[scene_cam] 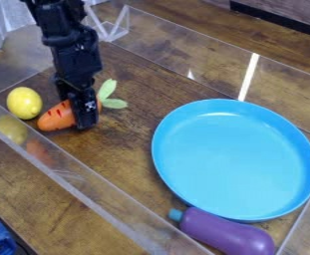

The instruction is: Put the carrot on the blue tray

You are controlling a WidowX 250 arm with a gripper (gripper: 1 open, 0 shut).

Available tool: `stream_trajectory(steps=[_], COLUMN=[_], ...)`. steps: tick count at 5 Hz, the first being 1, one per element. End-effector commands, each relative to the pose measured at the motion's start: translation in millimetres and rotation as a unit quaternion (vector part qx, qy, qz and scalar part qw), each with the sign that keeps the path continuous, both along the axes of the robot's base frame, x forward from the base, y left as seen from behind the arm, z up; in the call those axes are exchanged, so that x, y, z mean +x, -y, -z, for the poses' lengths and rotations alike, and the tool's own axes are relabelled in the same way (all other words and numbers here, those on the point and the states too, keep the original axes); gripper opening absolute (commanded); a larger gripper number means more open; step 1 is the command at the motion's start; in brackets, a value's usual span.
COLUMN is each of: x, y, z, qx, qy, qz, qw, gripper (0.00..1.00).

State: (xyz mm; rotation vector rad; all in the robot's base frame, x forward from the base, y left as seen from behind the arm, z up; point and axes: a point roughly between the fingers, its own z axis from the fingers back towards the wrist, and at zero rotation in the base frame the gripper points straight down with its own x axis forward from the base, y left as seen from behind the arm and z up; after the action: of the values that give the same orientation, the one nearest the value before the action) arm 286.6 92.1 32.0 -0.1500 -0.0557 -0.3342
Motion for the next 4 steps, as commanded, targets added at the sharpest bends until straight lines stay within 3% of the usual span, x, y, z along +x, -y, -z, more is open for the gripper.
stream_trajectory(steps=[1,3,4], x=[19.1,30.9,35.6], y=[15,84,130], z=[-37.5,-67.6,-65.0], qx=[0.015,0.017,0.015], qy=[0.043,0.061,0.065], qz=[-0.004,0.002,0.012], qw=[0.999,0.998,0.9977], gripper=[0.0,0.0,0.0])
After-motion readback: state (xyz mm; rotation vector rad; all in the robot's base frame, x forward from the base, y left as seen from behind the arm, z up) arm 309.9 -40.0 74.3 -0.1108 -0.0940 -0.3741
